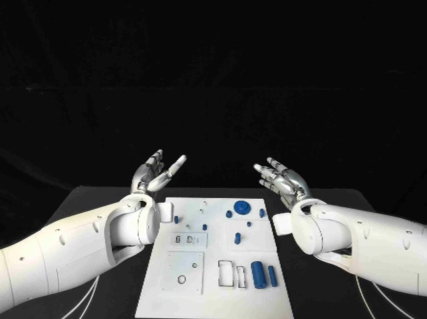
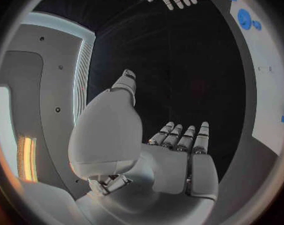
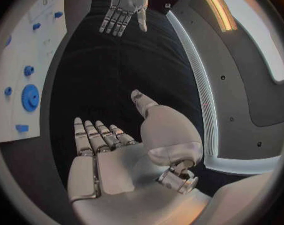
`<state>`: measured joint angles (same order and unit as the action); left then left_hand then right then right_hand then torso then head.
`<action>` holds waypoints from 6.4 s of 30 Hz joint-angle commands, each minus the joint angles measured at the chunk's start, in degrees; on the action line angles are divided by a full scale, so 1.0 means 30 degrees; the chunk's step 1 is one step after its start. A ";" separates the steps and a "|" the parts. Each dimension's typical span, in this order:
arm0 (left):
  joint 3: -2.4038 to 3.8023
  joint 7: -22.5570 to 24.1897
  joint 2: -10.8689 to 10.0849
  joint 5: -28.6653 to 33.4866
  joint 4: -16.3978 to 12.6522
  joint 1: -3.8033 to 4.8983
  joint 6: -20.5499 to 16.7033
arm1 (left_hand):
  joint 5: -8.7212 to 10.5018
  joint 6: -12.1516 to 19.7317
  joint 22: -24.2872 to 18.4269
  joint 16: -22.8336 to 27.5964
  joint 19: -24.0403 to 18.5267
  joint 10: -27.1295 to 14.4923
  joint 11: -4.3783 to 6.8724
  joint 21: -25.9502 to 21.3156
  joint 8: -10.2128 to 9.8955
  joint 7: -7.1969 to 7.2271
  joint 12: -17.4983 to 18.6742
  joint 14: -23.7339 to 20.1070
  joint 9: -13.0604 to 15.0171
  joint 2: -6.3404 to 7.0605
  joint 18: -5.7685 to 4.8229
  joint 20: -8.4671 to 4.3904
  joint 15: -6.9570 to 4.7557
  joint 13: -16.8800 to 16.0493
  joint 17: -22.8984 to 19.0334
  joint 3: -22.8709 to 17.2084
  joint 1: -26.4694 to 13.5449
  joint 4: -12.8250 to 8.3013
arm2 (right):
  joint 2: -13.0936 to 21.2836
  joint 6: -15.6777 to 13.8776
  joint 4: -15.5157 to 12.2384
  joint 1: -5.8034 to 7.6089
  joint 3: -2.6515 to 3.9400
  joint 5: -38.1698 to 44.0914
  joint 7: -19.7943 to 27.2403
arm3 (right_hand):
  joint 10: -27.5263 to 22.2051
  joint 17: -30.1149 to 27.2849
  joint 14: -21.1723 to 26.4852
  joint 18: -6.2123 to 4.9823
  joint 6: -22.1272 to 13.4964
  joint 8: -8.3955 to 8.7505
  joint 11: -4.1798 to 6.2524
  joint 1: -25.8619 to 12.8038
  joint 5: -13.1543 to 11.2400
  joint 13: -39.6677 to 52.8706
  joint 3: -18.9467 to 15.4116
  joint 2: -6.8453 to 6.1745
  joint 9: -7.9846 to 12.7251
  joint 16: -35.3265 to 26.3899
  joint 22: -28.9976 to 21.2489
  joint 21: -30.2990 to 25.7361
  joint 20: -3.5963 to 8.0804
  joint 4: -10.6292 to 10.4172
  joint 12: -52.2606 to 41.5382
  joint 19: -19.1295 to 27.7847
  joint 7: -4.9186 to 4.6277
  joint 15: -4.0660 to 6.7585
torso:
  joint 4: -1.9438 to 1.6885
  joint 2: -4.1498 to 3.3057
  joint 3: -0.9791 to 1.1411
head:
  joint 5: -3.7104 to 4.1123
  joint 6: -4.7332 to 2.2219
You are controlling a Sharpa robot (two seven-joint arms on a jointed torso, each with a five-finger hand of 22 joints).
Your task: Assemble the parts on the task board
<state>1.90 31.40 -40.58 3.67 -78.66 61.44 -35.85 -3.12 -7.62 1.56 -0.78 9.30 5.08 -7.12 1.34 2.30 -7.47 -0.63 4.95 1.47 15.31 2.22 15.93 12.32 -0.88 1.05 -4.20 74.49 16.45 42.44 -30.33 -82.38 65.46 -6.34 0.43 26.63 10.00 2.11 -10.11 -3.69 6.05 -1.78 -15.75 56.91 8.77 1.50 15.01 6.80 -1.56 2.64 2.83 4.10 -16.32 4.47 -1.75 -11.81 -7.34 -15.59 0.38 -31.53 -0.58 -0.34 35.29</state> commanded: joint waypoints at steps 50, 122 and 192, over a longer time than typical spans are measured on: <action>0.0586 -0.0970 -0.3931 -0.1856 -0.6199 0.0817 0.4127 | 0.0081 -1.4043 0.1795 -0.5939 1.3983 1.7834 -0.0909 0.5165 0.5287 -0.1768 -0.2499 1.6671 0.2720 -0.1688 0.2759 -0.0633 -0.1586 -0.0935 0.3680 -0.5015 0.4156 -0.1139 | -0.0281 0.6162 0.1466 0.3105 -0.0350 3.0367 -0.9453 | 1.9528 1.2295 -2.4842 -0.1574 1.6535 -0.3552 0.3393 0.3134 0.0425 0.1302 0.5194 -0.5191 -0.3238 1.6346 1.2813 1.8515 0.3343 0.2212 -0.0699 -1.8333 -0.0793 0.5072 | -0.1789 -0.3284 -0.0714 | 0.1670 0.0295; 0.0652 -0.1626 -0.4016 -0.1363 -0.6106 0.0838 0.4366 | 0.0085 -1.3958 0.1683 -0.5786 1.3947 1.7809 -0.1009 0.5058 0.5091 -0.1903 -0.2173 1.6608 0.2633 -0.1662 0.2756 -0.0588 -0.1515 -0.0945 0.3726 -0.5145 0.3841 -0.1083 | -0.1332 0.1124 0.1992 0.2939 -0.0243 3.0593 -1.0871 | 2.0305 2.0091 -2.5093 -0.0121 1.7885 -0.4839 0.3869 0.4409 -0.1401 0.1520 0.6967 -0.4050 -0.5036 2.4577 2.2663 2.5115 0.3491 0.0634 -0.1369 -2.2265 -0.0211 0.5305 | -0.2346 -0.4058 -0.0843 | 0.1873 -0.0112; 0.0656 -0.1705 -0.3898 -0.1351 -0.6235 0.0916 0.4437 | 0.0082 -1.3940 0.1658 -0.5760 1.3955 1.7803 -0.1023 0.5040 0.5046 -0.1917 -0.2094 1.6613 0.2614 -0.1658 0.2759 -0.0580 -0.1506 -0.0948 0.3743 -0.5186 0.3806 -0.1099 | -0.5108 0.1901 0.6085 0.2264 -0.0312 3.0489 -1.1305 | 1.8276 1.8464 -2.4552 -0.0509 1.5498 -0.3845 0.3161 0.3478 -0.1910 0.1197 0.6604 -0.5267 -0.5020 2.3885 2.0759 2.3958 0.3120 -0.0049 -0.0560 -2.0864 -0.1021 0.4690 | -0.2643 -0.4233 -0.0934 | 0.2006 -0.0031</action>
<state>3.81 26.01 -52.34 -0.48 -97.21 64.09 -23.51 -3.10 -49.48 6.59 -18.30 50.89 58.38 -9.83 16.70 17.82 -12.69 -7.27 54.77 9.38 10.25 9.75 14.04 7.49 -3.75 12.22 -19.45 86.39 13.20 27.20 -25.28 -64.18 72.42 -7.21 91.31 -7.26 66.09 58.38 -83.82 -4.41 54.22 -14.55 -5.92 67.40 3.22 5.35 35.28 -7.74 -17.50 74.78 66.19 76.68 -6.76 4.47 -3.63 -75.16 -9.90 -1.05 -7.51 -44.21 -3.38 5.63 35.27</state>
